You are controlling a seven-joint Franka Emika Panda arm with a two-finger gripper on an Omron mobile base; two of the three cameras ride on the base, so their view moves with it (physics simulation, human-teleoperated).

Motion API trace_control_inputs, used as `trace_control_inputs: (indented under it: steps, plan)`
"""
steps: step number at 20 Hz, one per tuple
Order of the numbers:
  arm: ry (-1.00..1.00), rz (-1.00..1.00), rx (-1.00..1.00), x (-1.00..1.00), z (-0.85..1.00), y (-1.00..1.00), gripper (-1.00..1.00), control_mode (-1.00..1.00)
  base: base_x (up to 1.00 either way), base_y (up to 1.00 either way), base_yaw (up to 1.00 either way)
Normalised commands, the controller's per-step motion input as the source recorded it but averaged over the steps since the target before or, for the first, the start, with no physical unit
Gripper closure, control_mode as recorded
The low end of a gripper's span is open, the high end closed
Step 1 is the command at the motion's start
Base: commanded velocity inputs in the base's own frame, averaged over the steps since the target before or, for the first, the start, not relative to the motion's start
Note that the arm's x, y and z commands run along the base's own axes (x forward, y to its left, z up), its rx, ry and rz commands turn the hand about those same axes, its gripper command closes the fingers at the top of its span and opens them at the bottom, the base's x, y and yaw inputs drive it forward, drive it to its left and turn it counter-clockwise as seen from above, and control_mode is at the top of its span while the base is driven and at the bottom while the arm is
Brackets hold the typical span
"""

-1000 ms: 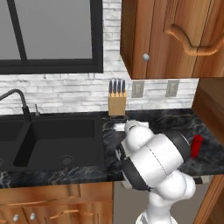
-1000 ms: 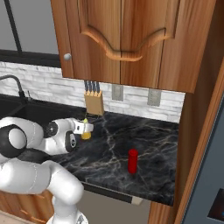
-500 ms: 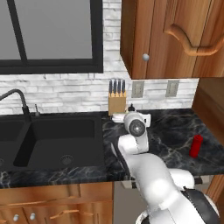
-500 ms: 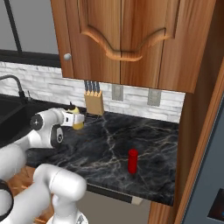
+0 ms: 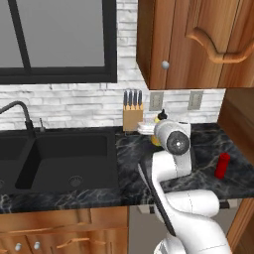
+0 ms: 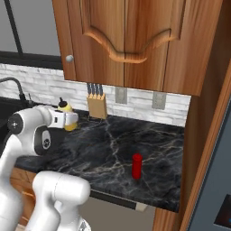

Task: Place the ketchup and mustard from the counter to the top shelf of the fridge. If the existing items in the fridge are on the top shelf, move them to other shelves.

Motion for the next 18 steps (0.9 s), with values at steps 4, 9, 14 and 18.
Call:
trace_control_inputs:
  steps: [4,9,14,18]
  plan:
    - [0.06,0.0,0.04,-1.0,1.0,0.13,1.0,-1.0,0.0,0.0,0.0]
    - [0.14,0.0,0.07,-1.0,0.91,0.07,1.0,-1.0,0.0,0.0,0.0]
    - [0.12,0.05,0.01,-0.96,0.1,-0.06,1.0,-1.0,0.0,0.0,0.0]
    - [0.0,0.0,0.0,-0.36,-0.05,-0.17,1.0,-1.0,0.0,0.0,0.0]
